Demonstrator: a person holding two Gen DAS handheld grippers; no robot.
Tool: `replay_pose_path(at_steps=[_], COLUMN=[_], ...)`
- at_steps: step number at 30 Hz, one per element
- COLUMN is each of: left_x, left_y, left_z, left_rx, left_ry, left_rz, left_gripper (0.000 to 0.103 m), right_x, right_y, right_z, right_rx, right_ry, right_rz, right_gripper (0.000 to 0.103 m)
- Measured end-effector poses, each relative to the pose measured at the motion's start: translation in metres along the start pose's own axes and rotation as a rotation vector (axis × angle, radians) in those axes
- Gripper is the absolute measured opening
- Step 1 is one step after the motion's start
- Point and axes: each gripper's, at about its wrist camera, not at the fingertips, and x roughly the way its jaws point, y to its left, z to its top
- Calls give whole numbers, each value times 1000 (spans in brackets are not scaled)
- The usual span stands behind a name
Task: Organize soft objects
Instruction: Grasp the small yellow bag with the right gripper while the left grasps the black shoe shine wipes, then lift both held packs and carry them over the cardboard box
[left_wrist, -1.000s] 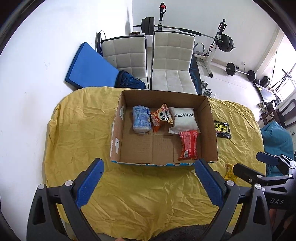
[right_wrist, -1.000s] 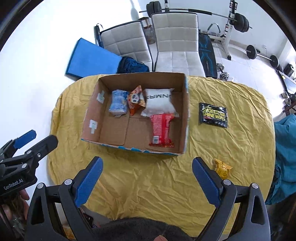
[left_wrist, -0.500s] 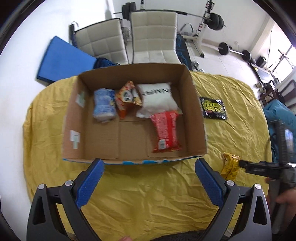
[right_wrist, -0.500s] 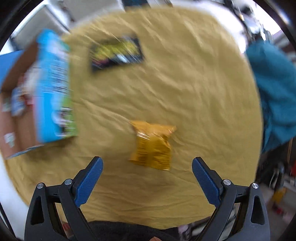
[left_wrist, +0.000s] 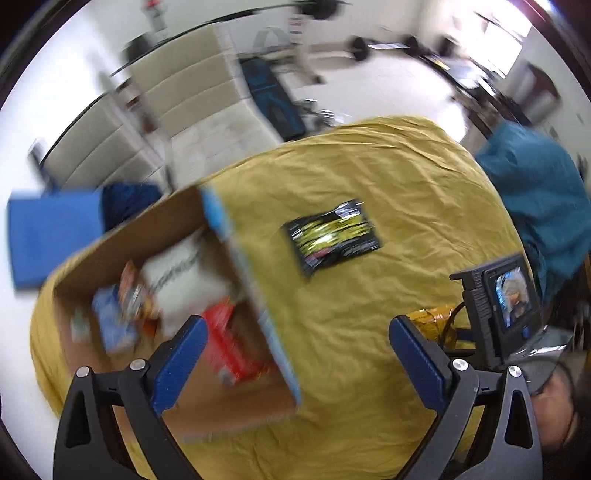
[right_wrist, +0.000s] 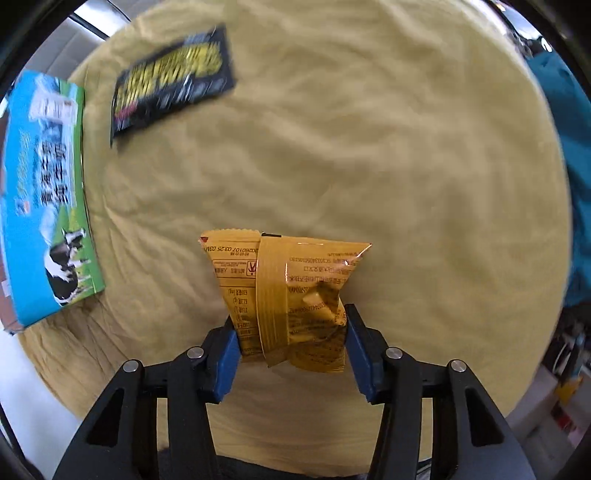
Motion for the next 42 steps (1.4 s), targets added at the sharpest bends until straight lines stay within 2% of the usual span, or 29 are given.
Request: replay_pose_path(at_steps=[4,8,12,17,18,19,20,21,24,26,30,32,33,34,35,37,42], left_x=[51,119,180,233,240,245,247,244,239,232,224,228,228,226,223,216,221], left_y=[-43,-73,-84,-82,-79,-77,-76,-73,-64,-61,-53,-44,-41,-40,-40,-45,-70], left_z=[59,93,103,89,84,79,77,77,77,74,53,33,22,13,7,-6,-20], left_rx=[253,509,621,694,686,680,671,645,538,459,180,-44,-150,-237,-282,-317,-219], left_ry=[94,216,358,511,535,546,545,533,523,496,530,641,663,644,623,563,532], left_rz=[23,60,82,104,93,91,86,69,45,23,-80,-101,-162,-214,-206,-177,-81], left_gripper=[101,101,101,99,93,94,89,83,72,71,70,70,70,70,70,70,82], right_x=[-24,-35,-31,-22,-17,-13,-10,-8,-2,-1,-3,0,2,3,4,6,8], right_y=[-41,-80,-107,-123,-120,-116,-116,-118,-120,-118,-121,-121,-122,-123,-123,-125,-134], right_z=[23,44,57,66,67,67,66,67,69,67,68,65,64,63,61,56,55], right_rx=[-17,12,59,66,65,65,68,67,65,65,76,85,94,102,108,120,142], right_ry=[-22,-40,-27,-14,-13,-11,-8,-6,0,-3,-2,-2,-4,-5,-6,-8,5], right_rz=[-39,-84,-71,-57,-54,-52,-47,-43,-41,-34,-18,-14,-13,-10,-9,-6,22], right_gripper=[54,54,54,54,54,54,54,54,54,54,54,54,54,54,54,54,55])
